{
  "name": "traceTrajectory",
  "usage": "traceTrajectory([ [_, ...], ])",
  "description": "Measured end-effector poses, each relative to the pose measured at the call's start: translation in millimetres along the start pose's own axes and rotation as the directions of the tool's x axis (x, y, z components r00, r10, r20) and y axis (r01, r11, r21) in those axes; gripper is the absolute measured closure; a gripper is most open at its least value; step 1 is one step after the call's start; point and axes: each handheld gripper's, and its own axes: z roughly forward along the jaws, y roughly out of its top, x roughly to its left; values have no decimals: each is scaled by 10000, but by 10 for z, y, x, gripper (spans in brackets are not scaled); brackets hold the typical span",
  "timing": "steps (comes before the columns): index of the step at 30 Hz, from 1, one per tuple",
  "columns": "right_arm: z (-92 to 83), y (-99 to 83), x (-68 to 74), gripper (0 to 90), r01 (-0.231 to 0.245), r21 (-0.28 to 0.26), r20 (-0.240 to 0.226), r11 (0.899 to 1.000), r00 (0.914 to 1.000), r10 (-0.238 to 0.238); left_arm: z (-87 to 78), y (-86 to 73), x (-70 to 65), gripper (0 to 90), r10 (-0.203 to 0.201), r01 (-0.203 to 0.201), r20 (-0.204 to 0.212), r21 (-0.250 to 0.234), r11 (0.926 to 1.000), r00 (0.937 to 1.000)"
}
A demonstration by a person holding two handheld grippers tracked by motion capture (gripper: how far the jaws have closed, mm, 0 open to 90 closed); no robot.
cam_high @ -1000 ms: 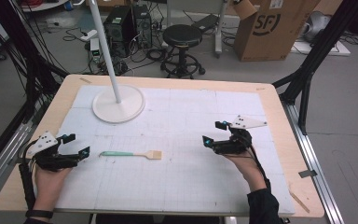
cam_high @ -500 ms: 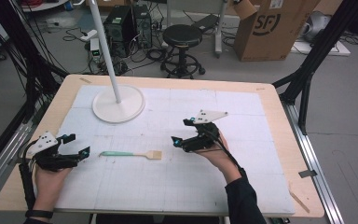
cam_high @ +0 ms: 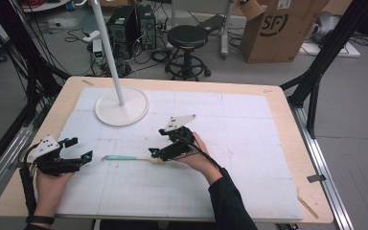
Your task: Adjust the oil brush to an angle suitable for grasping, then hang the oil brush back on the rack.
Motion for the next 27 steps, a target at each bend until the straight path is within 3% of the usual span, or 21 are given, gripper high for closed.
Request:
traceTrajectory([
  [12,315,16,78,229,227,563,-501,9982,9985,-199,3,1,-5,157,48,-49,44,26,10000,10000],
  [22,577,-3,107,407,548,1163,-1028,9917,9938,-428,7,2,-10,158,90,-91,41,78,9999,10000],
  [27,665,-35,143,526,1013,1648,-1123,9811,9902,-833,8,2,-12,159,83,-83,24,74,9999,10000],
])
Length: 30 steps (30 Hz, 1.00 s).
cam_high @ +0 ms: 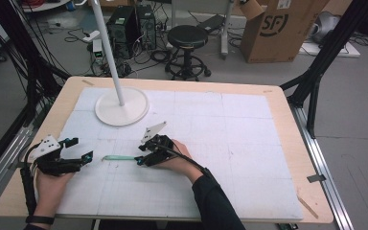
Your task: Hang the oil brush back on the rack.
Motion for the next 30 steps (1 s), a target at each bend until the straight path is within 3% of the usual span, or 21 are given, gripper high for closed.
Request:
traceTrajectory([
  [2,25,-7,13,604,153,213,46,9997,9999,-154,1,0,-3,159,18,-18,-18,3,10000,10000],
  [7,43,1,8,660,216,218,-50,9995,9998,-215,0,0,-2,163,6,-6,-51,1,10000,10000],
  [13,87,9,40,712,688,544,11,9961,9976,-690,1,0,-4,165,13,-13,-55,10,10000,10000],
  [30,95,29,43,820,296,674,26,9973,9996,-299,2,1,-8,172,78,-78,-74,38,10000,9999],
])
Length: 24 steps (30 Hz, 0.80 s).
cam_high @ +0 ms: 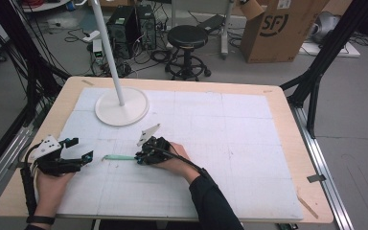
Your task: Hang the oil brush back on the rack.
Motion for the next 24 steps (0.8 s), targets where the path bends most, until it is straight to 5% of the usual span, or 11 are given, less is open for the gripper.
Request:
traceTrajectory([
  [7,-25,4,1,825,-204,28,209,9998,9996,204,0,0,-5,181,46,-46,26,-8,10000,10000],
  [14,-188,44,-31,825,-678,-726,659,9951,9952,726,0,0,-5,180,48,-48,22,-9,10000,10000],
  [24,-632,124,-169,825,-1651,-2308,1024,9589,9759,1927,-1,-1,-4,178,45,-45,20,-15,10000,10000],
])
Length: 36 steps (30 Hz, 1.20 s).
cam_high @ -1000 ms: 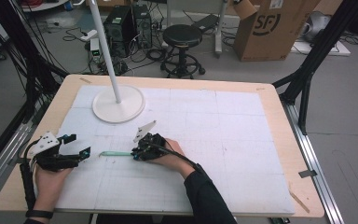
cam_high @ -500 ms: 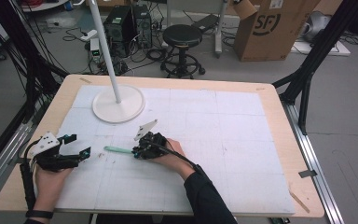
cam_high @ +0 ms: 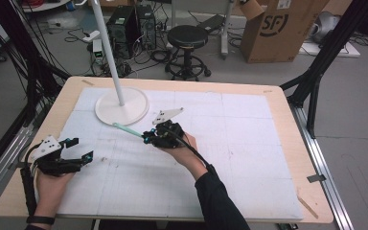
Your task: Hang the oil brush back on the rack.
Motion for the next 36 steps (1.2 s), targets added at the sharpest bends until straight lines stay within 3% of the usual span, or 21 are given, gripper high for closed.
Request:
traceTrajectory([
  [13,-595,528,-203,825,-74,-1457,862,9893,9961,201,1,0,-2,178,12,-12,-2,7,10000,10000],
  [18,-814,773,-289,826,-243,-2170,1168,9759,9919,507,1,0,-2,178,7,-7,6,6,10000,10000],
  [29,-1088,1216,-326,826,-206,-2967,1559,9548,9853,697,1,-1,-2,177,25,-25,45,-17,10000,10000],
  [36,-1152,1477,-295,826,13,-3112,1710,9504,9838,546,0,-1,-2,177,33,-33,49,-7,10000,10000],
])
